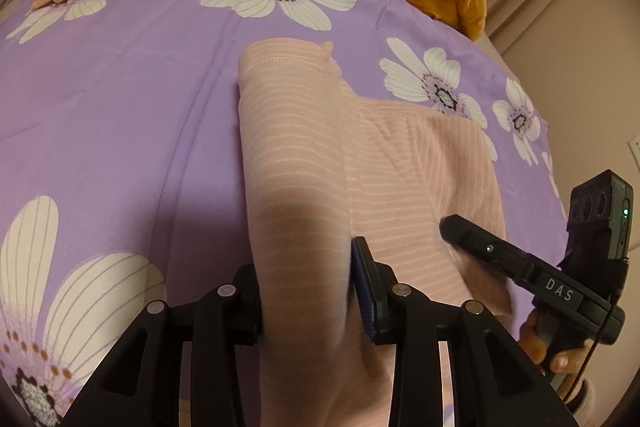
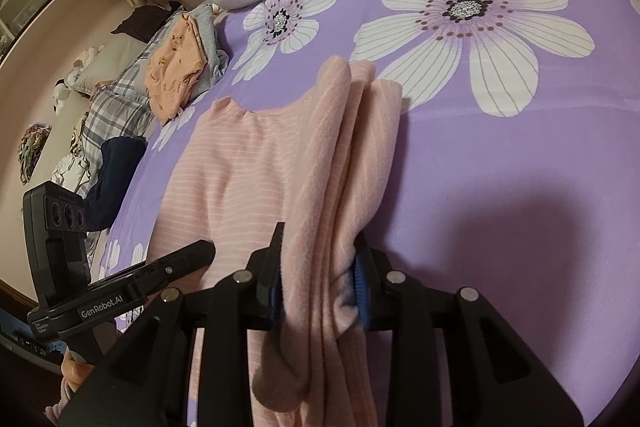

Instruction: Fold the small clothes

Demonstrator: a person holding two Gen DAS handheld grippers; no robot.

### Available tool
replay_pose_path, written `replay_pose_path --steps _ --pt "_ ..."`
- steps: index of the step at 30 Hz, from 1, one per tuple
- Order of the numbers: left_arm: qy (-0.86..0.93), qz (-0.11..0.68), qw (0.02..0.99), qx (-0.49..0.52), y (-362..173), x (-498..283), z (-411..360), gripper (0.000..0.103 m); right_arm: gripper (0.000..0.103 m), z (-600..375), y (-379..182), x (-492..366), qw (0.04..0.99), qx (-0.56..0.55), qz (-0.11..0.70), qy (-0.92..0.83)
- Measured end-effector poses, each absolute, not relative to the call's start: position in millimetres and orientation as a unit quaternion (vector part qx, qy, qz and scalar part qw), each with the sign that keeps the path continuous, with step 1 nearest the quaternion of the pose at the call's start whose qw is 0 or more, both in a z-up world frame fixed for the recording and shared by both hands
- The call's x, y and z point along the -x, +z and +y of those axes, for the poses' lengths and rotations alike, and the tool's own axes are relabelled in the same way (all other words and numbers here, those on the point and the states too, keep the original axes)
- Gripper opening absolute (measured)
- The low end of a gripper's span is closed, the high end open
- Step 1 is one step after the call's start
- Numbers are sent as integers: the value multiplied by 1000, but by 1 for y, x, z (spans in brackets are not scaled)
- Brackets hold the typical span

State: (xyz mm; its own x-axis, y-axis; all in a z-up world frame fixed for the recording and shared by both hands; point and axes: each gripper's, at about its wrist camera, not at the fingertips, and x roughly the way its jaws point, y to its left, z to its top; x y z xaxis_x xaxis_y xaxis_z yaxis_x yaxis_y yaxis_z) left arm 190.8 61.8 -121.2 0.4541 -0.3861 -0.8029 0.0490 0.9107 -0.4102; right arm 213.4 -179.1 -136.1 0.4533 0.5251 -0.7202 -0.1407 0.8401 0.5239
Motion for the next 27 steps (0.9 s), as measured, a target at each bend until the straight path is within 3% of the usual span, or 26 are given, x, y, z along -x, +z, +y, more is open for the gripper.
replay_pose_path --steps 27 --pt "-106 503 845 145 -113 -168 66 36 30 -185 -132 -200 841 -180 482 169"
